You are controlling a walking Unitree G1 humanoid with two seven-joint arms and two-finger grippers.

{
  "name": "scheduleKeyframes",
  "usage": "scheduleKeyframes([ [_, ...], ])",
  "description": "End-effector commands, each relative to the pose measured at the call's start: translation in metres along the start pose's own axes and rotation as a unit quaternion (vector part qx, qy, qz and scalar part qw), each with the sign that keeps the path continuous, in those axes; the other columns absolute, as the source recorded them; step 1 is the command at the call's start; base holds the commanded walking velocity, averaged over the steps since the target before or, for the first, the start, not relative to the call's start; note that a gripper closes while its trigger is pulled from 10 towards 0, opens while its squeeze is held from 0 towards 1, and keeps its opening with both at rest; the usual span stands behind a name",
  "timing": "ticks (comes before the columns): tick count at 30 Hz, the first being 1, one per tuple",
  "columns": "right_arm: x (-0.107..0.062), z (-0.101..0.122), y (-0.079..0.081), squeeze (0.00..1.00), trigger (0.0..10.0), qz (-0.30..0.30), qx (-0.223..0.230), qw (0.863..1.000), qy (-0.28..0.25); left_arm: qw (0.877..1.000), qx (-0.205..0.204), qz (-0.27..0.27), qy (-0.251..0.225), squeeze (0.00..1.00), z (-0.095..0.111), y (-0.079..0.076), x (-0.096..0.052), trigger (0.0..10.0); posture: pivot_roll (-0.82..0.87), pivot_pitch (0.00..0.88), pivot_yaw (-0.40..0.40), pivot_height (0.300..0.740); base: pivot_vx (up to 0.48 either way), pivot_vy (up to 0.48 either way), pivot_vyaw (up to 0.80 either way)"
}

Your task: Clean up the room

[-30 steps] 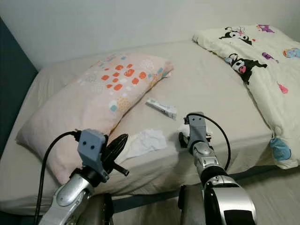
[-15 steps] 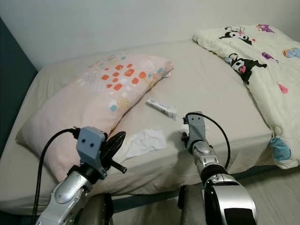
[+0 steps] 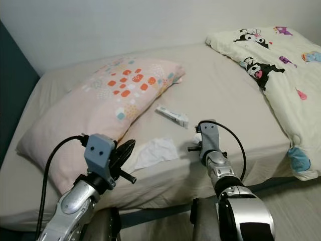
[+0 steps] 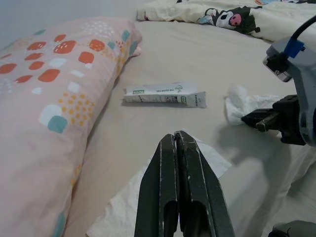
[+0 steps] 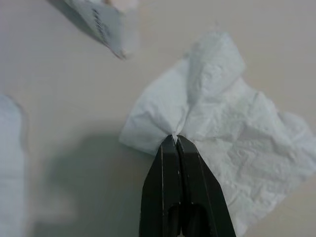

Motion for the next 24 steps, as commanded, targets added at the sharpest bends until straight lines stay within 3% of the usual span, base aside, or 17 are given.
scheduleKeyframes([
  [1, 0.002, 0.008, 0.013, 0.00, 0.0, 0.026, 0.013, 0.999, -0.020, 1.000, 0.005, 0.026, 0.010, 0.00, -0.006, 0.010, -0.003, 10.0, 0.07, 0.119, 0.002, 0.556, 0.000, 0.000, 0.00],
  [9, 0.001, 0.019, 0.040, 0.00, 0.0, 0.073, 0.033, 0.995, -0.065, 0.997, 0.002, 0.074, 0.022, 0.00, -0.016, 0.024, -0.004, 10.0, 0.03, 0.068, 0.001, 0.556, 0.000, 0.000, 0.00],
  [12, -0.002, 0.020, 0.052, 0.00, 0.0, 0.091, 0.017, 0.992, -0.086, 0.994, 0.005, 0.100, 0.034, 0.00, -0.023, 0.030, -0.005, 10.0, 0.02, 0.052, -0.002, 0.556, 0.000, 0.000, 0.00],
  [13, -0.007, 0.017, 0.059, 0.00, 0.1, 0.095, 0.006, 0.990, -0.106, 0.989, 0.015, 0.138, 0.056, 0.00, -0.032, 0.038, -0.007, 10.0, 0.01, 0.042, -0.005, 0.556, 0.000, 0.000, 0.00],
  [14, -0.009, 0.014, 0.061, 0.00, 5.5, 0.096, -0.002, 0.989, -0.114, 0.986, 0.012, 0.151, 0.064, 0.00, -0.036, 0.041, -0.009, 10.0, 0.01, 0.039, -0.006, 0.556, 0.000, 0.000, 0.00],
  [16, -0.009, 0.014, 0.061, 0.00, 5.5, 0.096, -0.002, 0.989, -0.114, 0.986, 0.012, 0.151, 0.064, 0.00, -0.036, 0.041, -0.009, 10.0, 0.01, 0.039, -0.006, 0.556, 0.000, 0.000, 0.00],
  [17, -0.011, 0.011, 0.064, 0.00, 10.0, 0.096, -0.014, 0.988, -0.116, 0.984, 0.008, 0.164, 0.074, 0.00, -0.040, 0.043, -0.011, 10.0, 0.01, 0.039, -0.007, 0.556, 0.000, 0.000, 0.00],
  [24, -0.019, -0.012, 0.067, 0.00, 10.0, 0.088, -0.059, 0.988, -0.113, 0.971, 0.002, 0.215, 0.100, 0.00, -0.052, 0.048, -0.017, 10.0, 0.00, 0.034, -0.009, 0.556, 0.000, 0.000, 0.00],
])
Point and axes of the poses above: a point about 5 cm out from each wrist's last joint towards the gripper, its own x axis pointing out of the wrist towards the gripper, its own z axis along the axis of the wrist's last joint, y = z × x, the point moved 2 cm from there along x, pointing out of the wrist towards the gripper, and after that the axes turned 6 degrees about -x, right-handed, at the moved point
